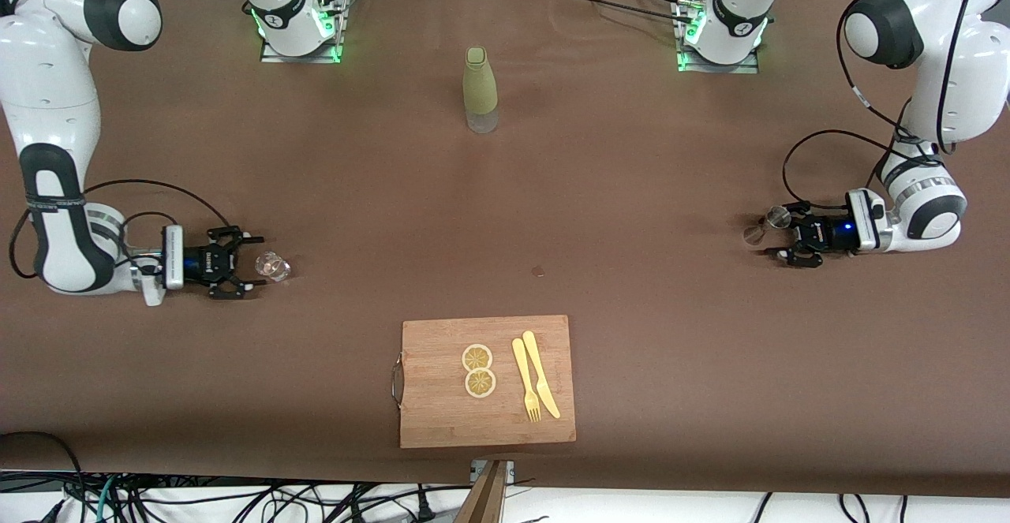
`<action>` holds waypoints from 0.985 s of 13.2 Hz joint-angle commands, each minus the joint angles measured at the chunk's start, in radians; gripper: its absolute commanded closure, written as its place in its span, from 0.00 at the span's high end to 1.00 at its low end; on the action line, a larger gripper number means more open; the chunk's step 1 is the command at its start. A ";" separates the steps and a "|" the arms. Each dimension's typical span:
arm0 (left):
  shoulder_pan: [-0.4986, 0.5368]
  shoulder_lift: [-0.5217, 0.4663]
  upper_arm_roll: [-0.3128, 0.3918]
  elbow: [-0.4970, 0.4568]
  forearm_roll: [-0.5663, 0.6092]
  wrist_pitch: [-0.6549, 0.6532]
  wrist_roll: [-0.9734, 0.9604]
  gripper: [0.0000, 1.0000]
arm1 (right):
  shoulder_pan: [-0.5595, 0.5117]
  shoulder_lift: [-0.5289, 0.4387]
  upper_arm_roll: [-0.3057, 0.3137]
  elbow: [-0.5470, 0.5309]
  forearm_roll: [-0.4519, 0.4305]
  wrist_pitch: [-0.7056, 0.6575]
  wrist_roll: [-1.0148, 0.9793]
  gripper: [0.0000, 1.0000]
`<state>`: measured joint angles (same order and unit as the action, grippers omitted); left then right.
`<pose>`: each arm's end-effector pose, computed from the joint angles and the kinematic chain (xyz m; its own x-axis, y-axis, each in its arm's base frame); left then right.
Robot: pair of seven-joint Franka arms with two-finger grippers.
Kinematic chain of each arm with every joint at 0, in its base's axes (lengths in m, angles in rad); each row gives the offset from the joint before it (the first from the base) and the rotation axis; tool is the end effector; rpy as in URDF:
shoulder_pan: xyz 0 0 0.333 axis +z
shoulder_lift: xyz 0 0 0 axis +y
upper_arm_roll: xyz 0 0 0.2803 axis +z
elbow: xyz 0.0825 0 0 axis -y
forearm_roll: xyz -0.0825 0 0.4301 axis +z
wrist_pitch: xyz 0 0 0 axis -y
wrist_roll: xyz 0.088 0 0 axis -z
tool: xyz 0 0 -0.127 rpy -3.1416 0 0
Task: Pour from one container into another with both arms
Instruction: 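Lower the beaker with the right gripper while the left gripper lowers the jigger, then open both grippers and withdraw them from the beaker and jigger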
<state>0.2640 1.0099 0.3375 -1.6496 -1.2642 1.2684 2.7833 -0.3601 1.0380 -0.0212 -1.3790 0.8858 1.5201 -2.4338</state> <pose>0.5110 0.1929 -0.0048 -0.0098 -0.1406 0.9900 -0.9993 -0.0342 -0.0147 0.6145 -0.1360 0.0192 0.0438 0.4102 0.9109 0.9799 0.1598 -0.1191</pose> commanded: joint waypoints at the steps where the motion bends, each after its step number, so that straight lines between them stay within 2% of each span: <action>1: 0.003 0.004 0.032 0.072 0.106 0.029 0.089 1.00 | -0.005 -0.094 -0.040 -0.008 -0.077 -0.044 0.128 1.00; 3: 0.001 -0.013 0.064 0.183 0.216 0.063 -0.070 1.00 | -0.003 -0.166 -0.054 -0.008 -0.145 -0.047 0.261 1.00; 5: -0.005 -0.074 0.072 0.247 0.337 0.101 -0.292 1.00 | -0.002 -0.229 -0.052 -0.008 -0.198 -0.047 0.431 1.00; 6: -0.011 -0.112 0.072 0.252 0.380 0.132 -0.433 1.00 | 0.009 -0.258 -0.051 -0.008 -0.218 -0.047 0.528 1.00; 10: -0.106 -0.238 0.068 0.252 0.434 0.230 -1.027 1.00 | 0.062 -0.393 -0.048 -0.006 -0.310 -0.049 0.954 1.00; 12: -0.167 -0.341 0.048 0.251 0.560 0.311 -1.303 1.00 | 0.108 -0.478 -0.048 -0.003 -0.411 -0.049 1.167 1.00; 13: -0.177 -0.390 0.013 0.251 0.622 0.321 -1.478 1.00 | 0.134 -0.522 -0.045 -0.005 -0.465 -0.054 1.261 1.00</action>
<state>0.1173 0.7259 0.3875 -1.3755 -0.7521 1.5536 1.5697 -0.2628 0.6114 -0.0686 -1.3568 0.5078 1.4741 -1.3344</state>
